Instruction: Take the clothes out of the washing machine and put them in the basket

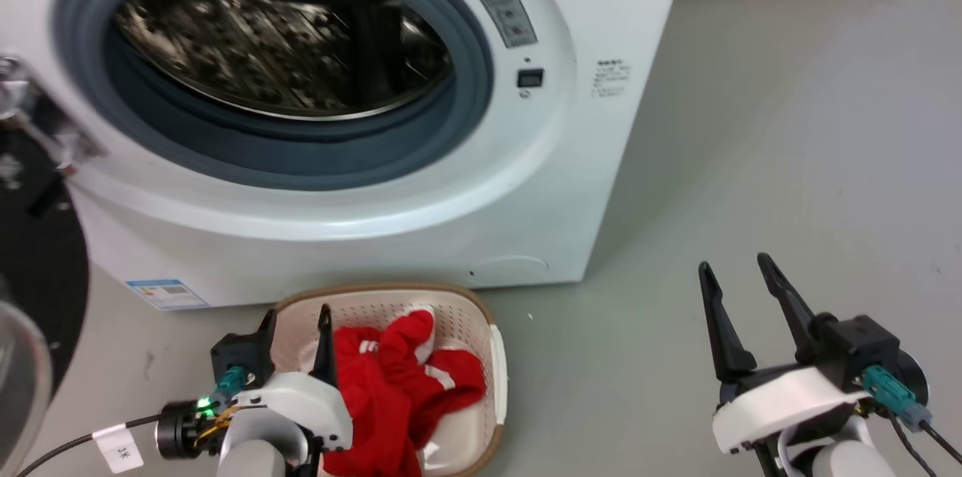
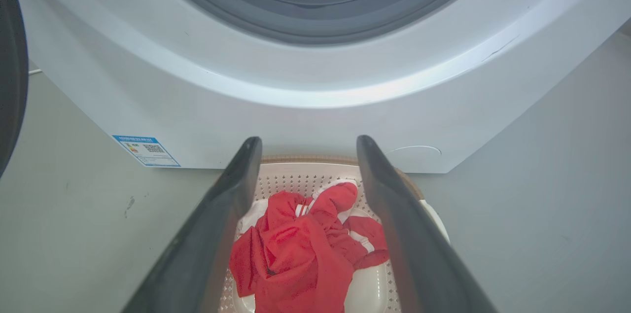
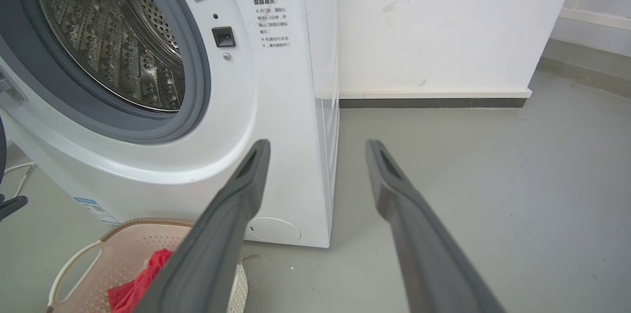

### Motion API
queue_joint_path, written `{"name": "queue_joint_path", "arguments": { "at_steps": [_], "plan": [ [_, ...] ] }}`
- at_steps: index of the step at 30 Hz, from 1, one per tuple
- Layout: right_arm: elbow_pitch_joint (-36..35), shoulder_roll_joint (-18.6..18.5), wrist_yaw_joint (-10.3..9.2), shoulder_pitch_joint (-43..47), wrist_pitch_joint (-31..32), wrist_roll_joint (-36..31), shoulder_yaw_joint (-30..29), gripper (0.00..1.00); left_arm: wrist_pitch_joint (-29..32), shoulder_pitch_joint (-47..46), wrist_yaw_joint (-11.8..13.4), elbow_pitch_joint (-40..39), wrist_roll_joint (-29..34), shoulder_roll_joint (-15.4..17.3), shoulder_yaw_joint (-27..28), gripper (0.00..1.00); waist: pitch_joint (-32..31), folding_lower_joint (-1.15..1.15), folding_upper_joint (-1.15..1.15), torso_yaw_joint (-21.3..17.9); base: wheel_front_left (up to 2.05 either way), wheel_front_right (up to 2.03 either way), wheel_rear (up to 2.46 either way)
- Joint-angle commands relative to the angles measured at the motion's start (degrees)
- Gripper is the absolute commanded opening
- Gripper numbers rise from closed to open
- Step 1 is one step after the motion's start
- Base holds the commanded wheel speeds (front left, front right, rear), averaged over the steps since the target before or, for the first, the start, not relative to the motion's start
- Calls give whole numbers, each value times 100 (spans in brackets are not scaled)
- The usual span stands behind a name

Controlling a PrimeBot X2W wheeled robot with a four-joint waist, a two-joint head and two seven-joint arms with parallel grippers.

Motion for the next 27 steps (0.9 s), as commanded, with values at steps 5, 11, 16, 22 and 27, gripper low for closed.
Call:
{"name": "queue_joint_path", "arguments": {
  "at_steps": [5, 11, 16, 22, 27],
  "plan": [
    [-157, 8, -4, 272, 135, -76, -118, 100, -15, 259, 31, -857, 129, -15, -235, 100, -489, 2, 0, 327, 0, 0, 0],
    [-282, 8, -4, 508, 261, -104, -194, 100, -15, 561, 134, -1737, 216, -16, -494, 100, -799, 2, 0, 417, 0, 0, 0],
    [-374, 8, -4, 674, 336, -106, -217, 100, -15, 829, 205, -2313, 383, -11, -678, 100, -1015, 2, 0, 424, 0, 0, 0],
    [-501, 8, -4, 814, 388, -116, -261, 100, 49, 1120, 218, -2862, 501, 101, -805, 100, -1120, 2, 0, 438, 0, 0, 0],
    [-582, 8, -4, 872, 423, -110, -245, 100, 294, 1462, 267, -3319, 512, 126, -864, 100, -1187, 2, 0, 422, 0, 0, 0]
  ]
}}
